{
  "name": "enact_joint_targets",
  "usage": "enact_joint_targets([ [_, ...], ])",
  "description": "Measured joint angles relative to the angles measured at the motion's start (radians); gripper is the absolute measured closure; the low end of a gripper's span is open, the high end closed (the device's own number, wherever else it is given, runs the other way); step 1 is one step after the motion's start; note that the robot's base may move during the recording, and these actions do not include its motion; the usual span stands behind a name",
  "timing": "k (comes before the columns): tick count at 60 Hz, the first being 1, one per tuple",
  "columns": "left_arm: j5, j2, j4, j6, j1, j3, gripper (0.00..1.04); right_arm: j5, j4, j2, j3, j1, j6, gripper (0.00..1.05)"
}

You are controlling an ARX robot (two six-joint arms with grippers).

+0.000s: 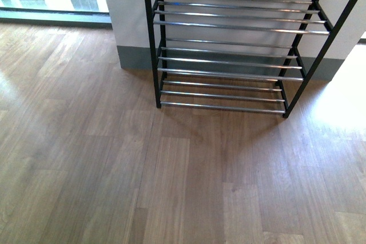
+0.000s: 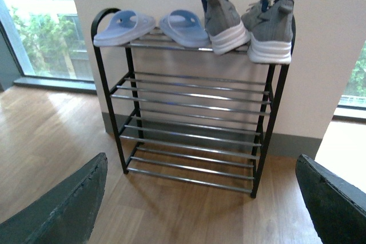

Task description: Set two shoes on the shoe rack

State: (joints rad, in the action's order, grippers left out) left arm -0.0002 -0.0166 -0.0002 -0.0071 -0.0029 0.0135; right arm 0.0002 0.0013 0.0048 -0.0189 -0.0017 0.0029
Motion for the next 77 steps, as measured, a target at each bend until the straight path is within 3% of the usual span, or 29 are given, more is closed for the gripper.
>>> enact_joint_targets([
  [77, 0.0, 0.0, 0.0, 0.0, 0.0, 0.0, 0.09, 0.0, 0.0, 0.0, 0.0, 0.0, 0.0, 0.09],
])
